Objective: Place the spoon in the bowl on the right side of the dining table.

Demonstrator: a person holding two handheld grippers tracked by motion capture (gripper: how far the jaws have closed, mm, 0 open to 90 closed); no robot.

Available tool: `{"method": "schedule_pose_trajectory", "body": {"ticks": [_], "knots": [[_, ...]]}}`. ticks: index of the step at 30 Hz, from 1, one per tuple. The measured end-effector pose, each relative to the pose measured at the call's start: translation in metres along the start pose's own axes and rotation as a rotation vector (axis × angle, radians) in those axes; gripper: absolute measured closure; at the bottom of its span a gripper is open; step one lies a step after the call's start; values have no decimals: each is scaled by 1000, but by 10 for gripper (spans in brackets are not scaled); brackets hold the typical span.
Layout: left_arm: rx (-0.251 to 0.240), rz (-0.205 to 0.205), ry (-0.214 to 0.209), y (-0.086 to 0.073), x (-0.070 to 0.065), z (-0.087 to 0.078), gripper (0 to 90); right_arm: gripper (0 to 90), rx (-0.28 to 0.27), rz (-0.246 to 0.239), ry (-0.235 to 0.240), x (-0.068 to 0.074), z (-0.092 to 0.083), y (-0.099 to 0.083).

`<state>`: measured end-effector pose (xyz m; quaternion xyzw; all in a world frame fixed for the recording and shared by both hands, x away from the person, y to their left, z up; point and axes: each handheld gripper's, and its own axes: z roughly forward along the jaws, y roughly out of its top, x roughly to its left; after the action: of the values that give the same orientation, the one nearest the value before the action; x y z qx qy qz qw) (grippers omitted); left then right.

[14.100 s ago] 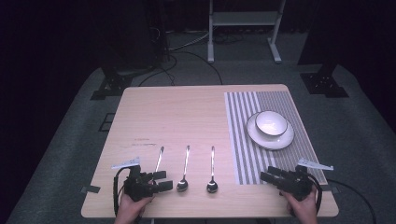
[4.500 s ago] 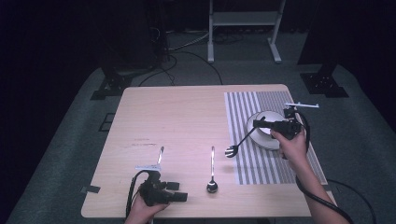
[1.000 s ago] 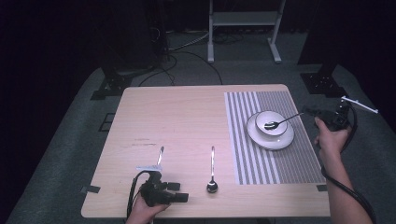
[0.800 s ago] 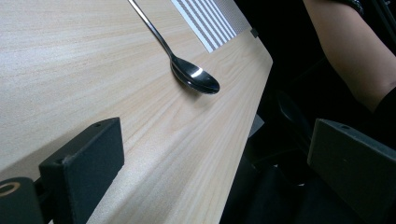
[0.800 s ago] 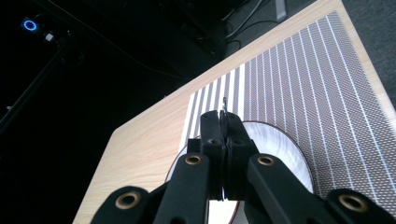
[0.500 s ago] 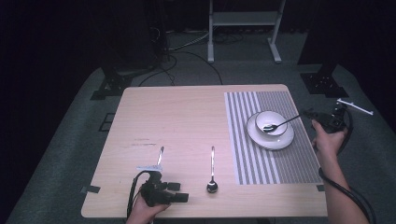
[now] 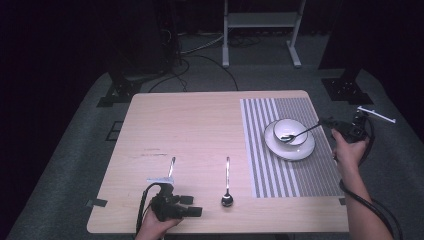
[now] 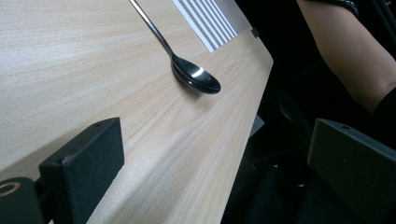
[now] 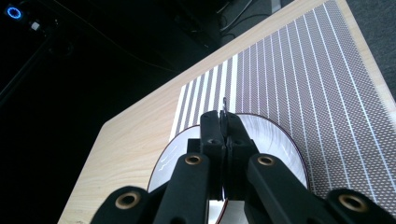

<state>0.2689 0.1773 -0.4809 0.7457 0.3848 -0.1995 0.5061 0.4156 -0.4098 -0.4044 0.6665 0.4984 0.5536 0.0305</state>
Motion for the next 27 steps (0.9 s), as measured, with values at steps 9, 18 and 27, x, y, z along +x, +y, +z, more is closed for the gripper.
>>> {"method": "schedule_pose_trajectory", "body": {"ticks": [9, 18, 27], "knots": [[1, 1, 0, 0, 0, 0, 24, 885, 4, -3, -3, -2, 1, -1], [0, 1, -1, 0, 0, 0, 24, 830, 19, 7, 13, -6, 1, -5], [5, 0, 1, 0, -1, 1, 24, 750, 30, 22, 26, -11, -1, -10]]}}
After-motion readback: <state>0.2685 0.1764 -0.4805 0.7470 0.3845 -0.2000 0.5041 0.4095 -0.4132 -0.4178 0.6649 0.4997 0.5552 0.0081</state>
